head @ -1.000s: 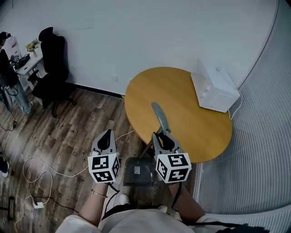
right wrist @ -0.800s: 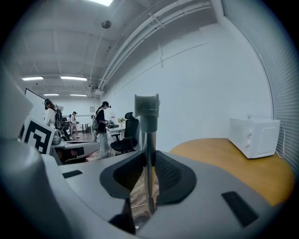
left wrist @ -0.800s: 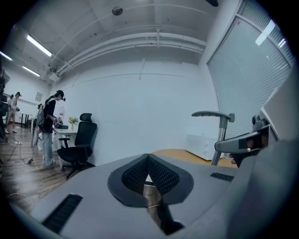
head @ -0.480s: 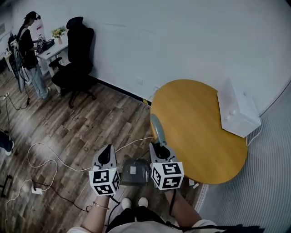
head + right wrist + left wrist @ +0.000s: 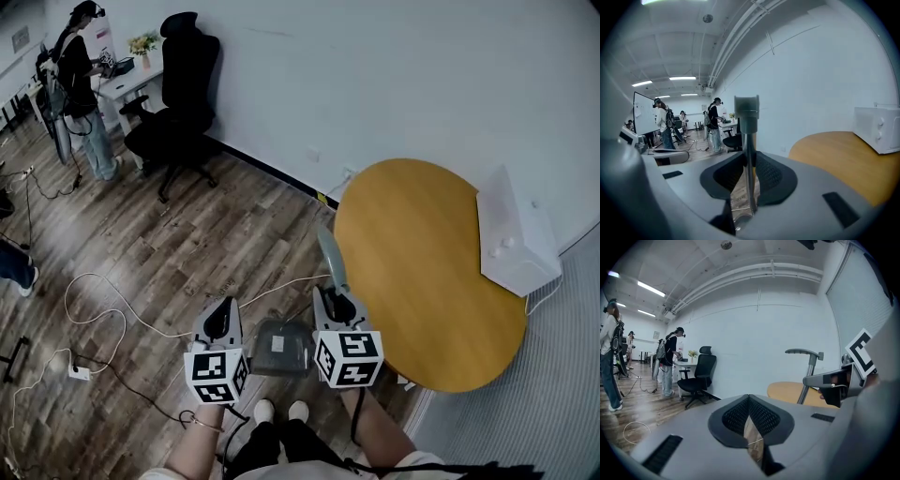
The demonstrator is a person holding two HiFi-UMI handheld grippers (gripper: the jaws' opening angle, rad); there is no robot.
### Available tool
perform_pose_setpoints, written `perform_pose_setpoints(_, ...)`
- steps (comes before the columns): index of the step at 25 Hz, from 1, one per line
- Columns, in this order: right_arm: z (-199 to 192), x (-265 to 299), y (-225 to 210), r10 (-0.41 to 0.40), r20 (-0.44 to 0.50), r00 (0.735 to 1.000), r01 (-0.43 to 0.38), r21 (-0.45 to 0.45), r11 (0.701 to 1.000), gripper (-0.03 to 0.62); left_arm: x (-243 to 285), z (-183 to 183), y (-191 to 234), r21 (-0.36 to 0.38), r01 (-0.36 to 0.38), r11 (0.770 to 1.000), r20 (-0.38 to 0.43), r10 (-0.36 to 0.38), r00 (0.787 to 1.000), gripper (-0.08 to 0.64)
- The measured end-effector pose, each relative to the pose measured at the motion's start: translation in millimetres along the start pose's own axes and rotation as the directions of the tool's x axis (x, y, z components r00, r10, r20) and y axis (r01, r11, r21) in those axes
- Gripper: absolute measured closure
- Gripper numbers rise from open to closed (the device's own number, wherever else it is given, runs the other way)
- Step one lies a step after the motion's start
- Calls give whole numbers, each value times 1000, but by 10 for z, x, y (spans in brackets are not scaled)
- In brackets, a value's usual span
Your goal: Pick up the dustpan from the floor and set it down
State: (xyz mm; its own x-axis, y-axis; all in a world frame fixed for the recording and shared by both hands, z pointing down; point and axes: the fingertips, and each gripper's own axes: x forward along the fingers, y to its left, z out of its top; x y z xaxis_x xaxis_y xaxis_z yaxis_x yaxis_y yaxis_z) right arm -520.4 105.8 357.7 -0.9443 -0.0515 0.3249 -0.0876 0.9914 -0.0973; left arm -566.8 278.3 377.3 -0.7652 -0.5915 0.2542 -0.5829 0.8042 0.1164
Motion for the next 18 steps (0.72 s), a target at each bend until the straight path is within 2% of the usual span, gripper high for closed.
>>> perform_pose_setpoints(7,-371,195,-83,11,-28,1000,-11,5,1000,495,171,-308,102,-8,-15,1000,-33,15,999,545)
perform_pose_setpoints(18,-1120,629,-222,22,-100,995,-24,-15,1000,495,455,-1082,109,-5,2,1000,-100,-3,995,545)
